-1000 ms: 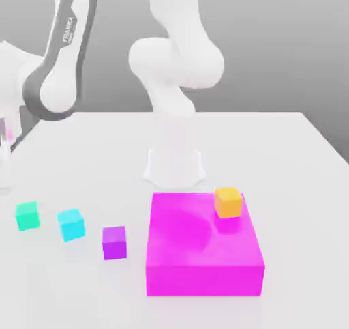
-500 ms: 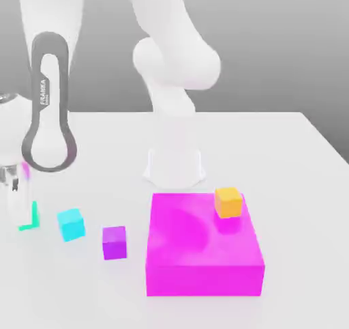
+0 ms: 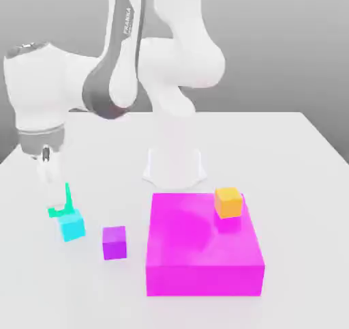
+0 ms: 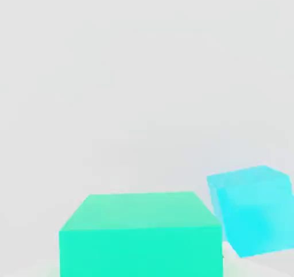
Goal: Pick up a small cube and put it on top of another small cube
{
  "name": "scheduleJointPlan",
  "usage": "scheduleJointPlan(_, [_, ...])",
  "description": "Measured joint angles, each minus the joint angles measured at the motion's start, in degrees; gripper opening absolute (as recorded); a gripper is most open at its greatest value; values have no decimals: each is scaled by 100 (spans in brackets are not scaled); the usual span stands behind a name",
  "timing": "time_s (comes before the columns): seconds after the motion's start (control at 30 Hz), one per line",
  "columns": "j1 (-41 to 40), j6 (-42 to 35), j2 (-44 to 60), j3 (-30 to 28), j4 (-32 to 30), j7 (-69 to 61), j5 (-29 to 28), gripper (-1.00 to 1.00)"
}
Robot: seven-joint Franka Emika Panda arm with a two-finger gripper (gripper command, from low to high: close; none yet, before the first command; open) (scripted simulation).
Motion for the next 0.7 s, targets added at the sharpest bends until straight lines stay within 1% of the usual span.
scheduleJointPlan(0.2, [757,-626,-983,1026,-343,1617,405,-100])
scheduleJointPlan(0.57, [2334,-1760,-2743,2789,-966,4391,1431,-100])
scheduleJointPlan(0.63, [2490,-1657,-2738,3002,-1066,4661,1567,-100])
scheduleJointPlan(0.7, [2511,-1270,-2437,3130,-1155,4721,1649,-100])
